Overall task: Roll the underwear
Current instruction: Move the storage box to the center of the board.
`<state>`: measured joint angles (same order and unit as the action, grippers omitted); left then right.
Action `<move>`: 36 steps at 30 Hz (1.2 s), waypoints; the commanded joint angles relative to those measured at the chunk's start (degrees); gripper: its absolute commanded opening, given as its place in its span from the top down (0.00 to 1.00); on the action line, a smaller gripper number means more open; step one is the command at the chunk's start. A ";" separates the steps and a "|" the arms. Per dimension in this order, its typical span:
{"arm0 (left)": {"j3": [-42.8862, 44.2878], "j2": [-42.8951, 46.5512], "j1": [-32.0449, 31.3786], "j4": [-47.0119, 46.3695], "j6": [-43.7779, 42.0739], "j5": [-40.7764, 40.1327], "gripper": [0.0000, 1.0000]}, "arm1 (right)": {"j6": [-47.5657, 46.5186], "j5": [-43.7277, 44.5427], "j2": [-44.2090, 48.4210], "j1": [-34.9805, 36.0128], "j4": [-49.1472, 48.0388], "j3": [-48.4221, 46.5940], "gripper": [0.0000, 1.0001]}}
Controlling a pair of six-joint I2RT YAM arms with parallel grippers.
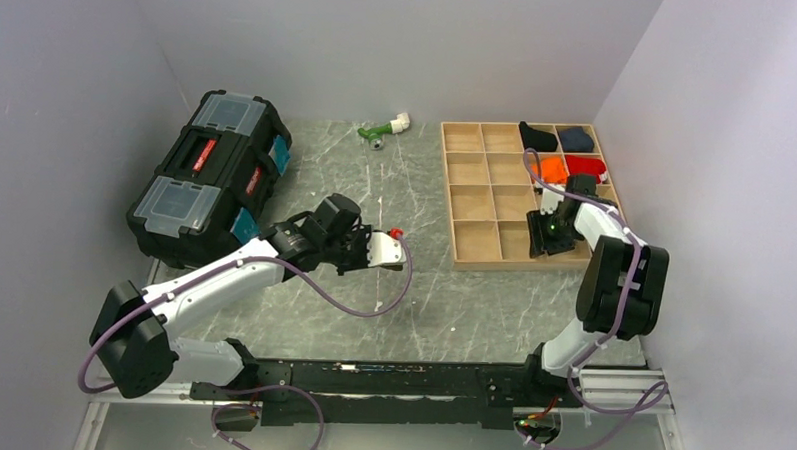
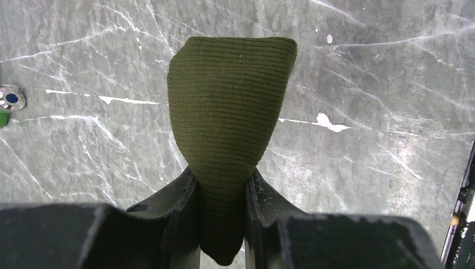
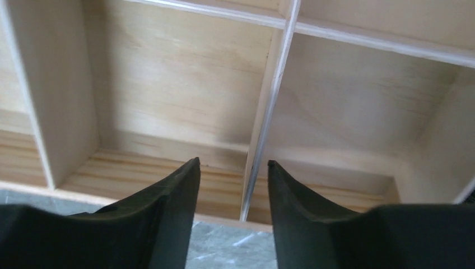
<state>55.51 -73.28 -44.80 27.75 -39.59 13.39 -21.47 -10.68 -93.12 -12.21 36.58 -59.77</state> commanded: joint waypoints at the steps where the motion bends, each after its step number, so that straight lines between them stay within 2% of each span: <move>1: -0.48 2.51 0.32 -0.56 0.93 -1.13 1.00 | 1.38 -1.08 -3.51 -1.01 -1.57 -2.37 0.56; 6: -0.74 3.28 1.26 0.05 0.90 -2.34 1.00 | 1.55 -6.58 -5.75 -1.00 1.17 -2.47 0.70; 11: -2.45 6.00 5.04 0.41 0.91 -1.70 1.00 | 3.00 -10.00 -6.56 0.44 3.84 -1.64 0.89; 16: -0.90 6.95 8.32 3.50 -0.06 -2.63 1.00 | 3.72 -10.14 -5.27 5.66 5.20 0.95 0.93; 19: 0.35 7.01 9.45 4.84 -0.55 -3.64 1.00 | 4.12 -7.37 -3.49 9.89 4.62 2.02 1.00; 29: 4.64 6.72 11.77 8.13 -1.34 -6.15 1.00 | 6.24 -11.28 -3.30 18.38 8.34 -0.25 0.99; 36: 6.61 6.74 12.40 9.48 -1.38 -7.15 1.00 | 2.28 -15.51 -4.85 20.06 13.46 -0.59 0.77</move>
<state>59.55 -67.92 -32.93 36.36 -40.12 7.44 -14.46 -14.11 -97.43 5.80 41.01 -59.53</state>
